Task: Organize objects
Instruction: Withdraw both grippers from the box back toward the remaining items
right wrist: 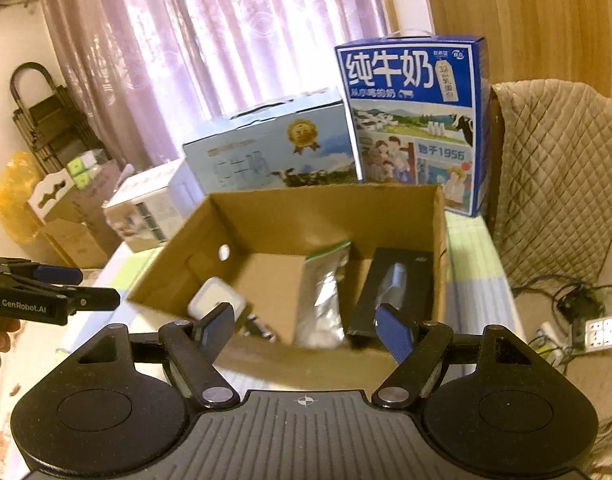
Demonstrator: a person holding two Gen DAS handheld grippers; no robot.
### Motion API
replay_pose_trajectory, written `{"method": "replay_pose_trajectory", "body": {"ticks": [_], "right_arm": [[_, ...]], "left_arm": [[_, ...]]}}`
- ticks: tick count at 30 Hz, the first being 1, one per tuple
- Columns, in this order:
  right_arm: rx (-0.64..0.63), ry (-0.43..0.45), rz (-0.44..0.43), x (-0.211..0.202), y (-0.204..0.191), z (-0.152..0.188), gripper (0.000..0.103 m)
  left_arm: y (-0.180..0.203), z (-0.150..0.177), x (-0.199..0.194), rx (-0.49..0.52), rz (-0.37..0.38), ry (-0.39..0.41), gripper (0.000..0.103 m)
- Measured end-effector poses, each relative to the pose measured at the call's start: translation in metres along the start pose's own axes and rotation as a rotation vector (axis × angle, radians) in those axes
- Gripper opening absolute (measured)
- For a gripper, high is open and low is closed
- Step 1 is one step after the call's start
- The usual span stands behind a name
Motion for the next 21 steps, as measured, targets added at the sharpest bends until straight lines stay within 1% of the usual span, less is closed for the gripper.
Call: {"method": "replay_pose_trajectory", "body": {"ticks": [6,10,15,21], "right_arm": [[-0.008,-0.009,-0.021,-0.019,-0.015,0.026,0.075],[-0.001,-0.012,-0.037,-0.029,-0.024,0.04,0.075],[0.008,-0.014,-0.03,-0.039,-0.032,0.056,0.075],[0.017,-0.065,-0.022,-0.039,-0.038,0.082,0.075]], "left_arm": [[-0.006,0.028,-0.036,-0.014,-0.023,0.017,0.088],[-0.006,0.049,-0.054,-0.025,-0.021,0.013,0.088],[-0.007,0.075,-0.067,-0.059,-0.018,-0.009,0.088],[-0.013,0.105,-0.074,-0.114,-0.014,-0.038,0.088]]}}
Point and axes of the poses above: each gripper's, at about its wrist camera, not at the fingertips, and x roughly the way its jaws point, y to its right, z to its underside, the point moved 1 cm from there along x, roughly the way its jaws point, and after that the axes turned 4 degrees about x, right-handed, at the moved point
